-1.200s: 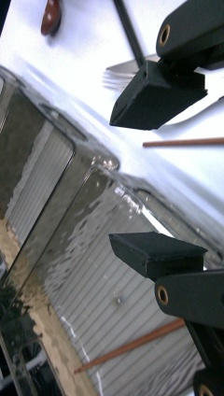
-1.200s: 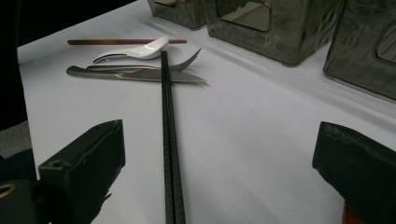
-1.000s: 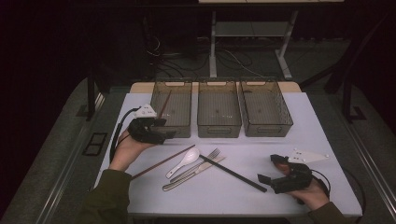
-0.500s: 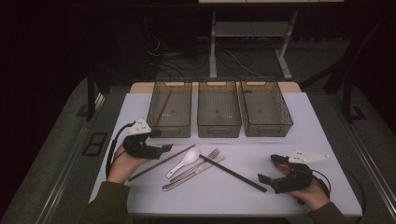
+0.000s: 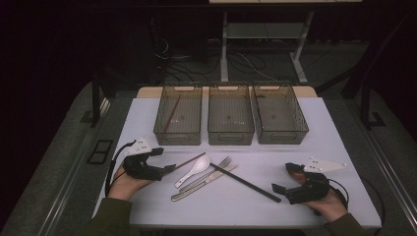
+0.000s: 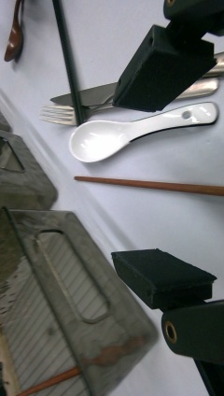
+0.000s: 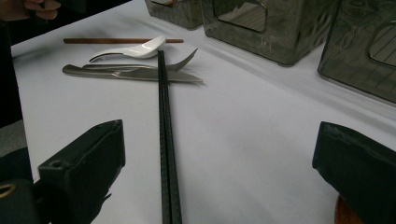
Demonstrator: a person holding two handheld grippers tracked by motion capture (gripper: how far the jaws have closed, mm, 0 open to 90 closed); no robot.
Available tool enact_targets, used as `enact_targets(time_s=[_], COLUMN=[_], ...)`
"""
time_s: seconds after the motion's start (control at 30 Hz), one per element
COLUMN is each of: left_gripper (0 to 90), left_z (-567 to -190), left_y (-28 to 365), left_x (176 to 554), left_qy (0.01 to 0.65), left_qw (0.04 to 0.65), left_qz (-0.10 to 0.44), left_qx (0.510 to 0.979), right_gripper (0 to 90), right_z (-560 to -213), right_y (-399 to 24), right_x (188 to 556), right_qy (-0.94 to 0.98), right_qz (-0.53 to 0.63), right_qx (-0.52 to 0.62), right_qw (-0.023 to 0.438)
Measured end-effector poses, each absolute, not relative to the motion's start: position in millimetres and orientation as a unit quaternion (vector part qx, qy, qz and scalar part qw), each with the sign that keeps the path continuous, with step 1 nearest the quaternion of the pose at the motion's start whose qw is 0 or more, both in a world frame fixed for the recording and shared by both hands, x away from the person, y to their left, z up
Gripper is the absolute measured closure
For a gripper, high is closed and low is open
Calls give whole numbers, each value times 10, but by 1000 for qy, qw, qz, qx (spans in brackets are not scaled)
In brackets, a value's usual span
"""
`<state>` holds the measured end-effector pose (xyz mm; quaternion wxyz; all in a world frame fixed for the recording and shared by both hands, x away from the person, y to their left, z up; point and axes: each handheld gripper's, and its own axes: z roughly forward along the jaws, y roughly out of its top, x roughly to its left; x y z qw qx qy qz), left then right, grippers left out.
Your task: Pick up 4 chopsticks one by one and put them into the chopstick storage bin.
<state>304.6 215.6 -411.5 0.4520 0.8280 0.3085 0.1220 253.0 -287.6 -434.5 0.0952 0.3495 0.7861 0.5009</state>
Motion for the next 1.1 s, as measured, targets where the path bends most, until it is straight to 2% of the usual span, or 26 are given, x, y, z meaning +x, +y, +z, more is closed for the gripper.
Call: enact_targets(time_s=[0.27, 0.47, 0.67, 0.9, 1.1], left_gripper=[243, 372, 572, 710, 764], left_z=[-4232, -4293, -4319, -4375, -4398], left_y=[2218, 2243, 2269, 2267, 2248], left_x=[2959, 2976, 2982, 3018, 3029], left_qy=[306, 307, 304, 308, 311], left_qw=[432, 421, 413, 394, 378], left_qz=[118, 110, 105, 87, 87], left_qx=[840, 847, 852, 861, 868], right_gripper=[28, 28, 28, 28, 28], right_z=[-4340, -4343, -4347, -4346, -4344], right_y=[-2869, -2859, -2855, -2849, -2852], right_x=[2519, 2523, 2525, 2523, 2520], right_qy=[787, 790, 791, 792, 792], right_qz=[500, 497, 495, 494, 496], right_qx=[349, 346, 346, 345, 344], right_qw=[96, 96, 95, 94, 96])
